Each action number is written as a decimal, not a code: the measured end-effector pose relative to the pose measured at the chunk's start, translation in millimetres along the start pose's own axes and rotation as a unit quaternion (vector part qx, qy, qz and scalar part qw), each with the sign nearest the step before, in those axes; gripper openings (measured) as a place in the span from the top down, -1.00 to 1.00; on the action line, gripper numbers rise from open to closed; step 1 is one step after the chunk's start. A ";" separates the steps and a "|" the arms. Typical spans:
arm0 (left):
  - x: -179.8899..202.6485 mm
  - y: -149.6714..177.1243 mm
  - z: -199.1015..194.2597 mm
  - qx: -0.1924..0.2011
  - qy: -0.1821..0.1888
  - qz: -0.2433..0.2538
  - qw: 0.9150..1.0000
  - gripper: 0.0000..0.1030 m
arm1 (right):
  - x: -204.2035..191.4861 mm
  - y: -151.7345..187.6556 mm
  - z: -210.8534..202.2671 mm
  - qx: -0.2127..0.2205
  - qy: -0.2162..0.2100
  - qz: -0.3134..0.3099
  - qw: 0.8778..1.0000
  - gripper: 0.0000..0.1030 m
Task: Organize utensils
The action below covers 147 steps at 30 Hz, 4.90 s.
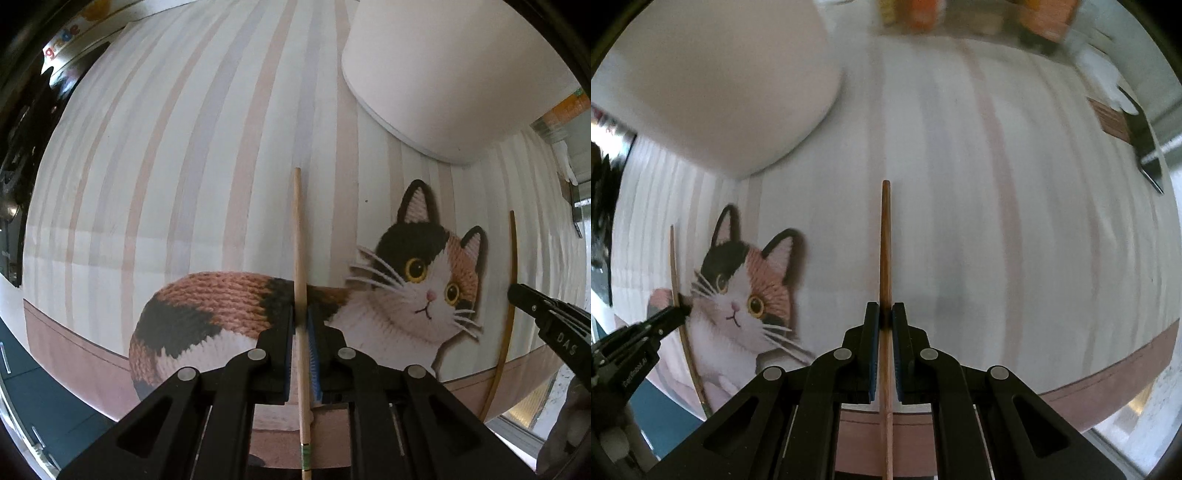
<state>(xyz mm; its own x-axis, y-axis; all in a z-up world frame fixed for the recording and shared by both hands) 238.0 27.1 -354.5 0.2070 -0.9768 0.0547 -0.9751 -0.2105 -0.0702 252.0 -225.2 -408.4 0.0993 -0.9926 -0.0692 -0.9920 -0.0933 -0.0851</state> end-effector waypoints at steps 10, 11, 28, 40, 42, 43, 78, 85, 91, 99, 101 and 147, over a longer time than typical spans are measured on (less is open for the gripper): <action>7.5 -20.8 -1.7 -0.004 -0.006 0.016 1.000 0.80 | -11.5 -11.7 1.0 -0.034 0.028 -0.015 0.999 0.85; 8.1 -20.2 -2.0 -0.003 -0.009 0.018 1.000 0.80 | -11.5 -19.3 0.0 -0.034 0.030 -0.014 0.999 0.84; 4.6 -36.1 -37.4 0.090 -0.045 0.026 0.995 0.92 | -43.0 -42.9 -26.0 0.032 0.034 -0.004 0.999 0.87; 2.8 -43.6 -137.3 0.200 -0.011 0.003 0.980 0.93 | -43.3 -33.9 -118.7 0.148 0.013 0.016 0.989 0.87; -2.4 -48.7 -149.2 0.218 -0.003 -0.002 0.976 0.93 | -37.1 -34.5 -134.5 0.169 0.008 0.022 0.985 0.87; -5.9 -53.4 -151.7 0.224 -0.001 -0.002 0.975 0.93 | -31.9 -36.9 -142.8 0.180 0.004 0.025 0.983 0.87; 12.3 -113.4 -410.4 0.404 0.133 -0.022 0.905 0.93 | 2.6 -107.0 -397.2 0.382 -0.115 0.061 0.915 0.88; 43.6 -154.0 -378.9 0.375 0.128 0.001 0.918 0.93 | -15.7 -151.5 -385.8 0.374 -0.094 0.045 0.921 0.88; 61.0 -181.1 -335.1 0.335 0.122 0.011 0.934 0.93 | -27.0 -181.5 -350.8 0.345 -0.078 0.038 0.935 0.88; 78.5 -190.2 -304.9 0.299 0.106 0.037 0.948 0.80 | -40.3 -200.7 -319.7 0.311 -0.063 0.014 0.948 0.87; 74.9 -186.0 -306.8 0.298 0.098 0.035 0.949 0.75 | -44.8 -204.8 -311.9 0.290 -0.060 0.002 0.955 0.84; 16.4 -14.8 -313.4 0.374 0.007 0.013 0.928 -1.00 | -59.1 -41.5 -327.9 0.391 0.105 -0.015 0.914 -1.00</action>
<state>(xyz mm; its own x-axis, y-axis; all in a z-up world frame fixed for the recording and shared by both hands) 230.7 26.4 -40.4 0.1789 -0.9823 0.0561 -0.6509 -0.1609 -0.7419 261.8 -188.0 -74.9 0.0275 -0.9910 0.1311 -0.6217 -0.1197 -0.7740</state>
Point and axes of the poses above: each gripper's, at about its wrist camera, not at the fingertips, and z roughly the way its jaws point, x to its right, y to its underside, the point moved 4 cm from there along z, roughly the way its jaws point, and after that the axes turned 7 degrees about -z, right-handed, at the moved point
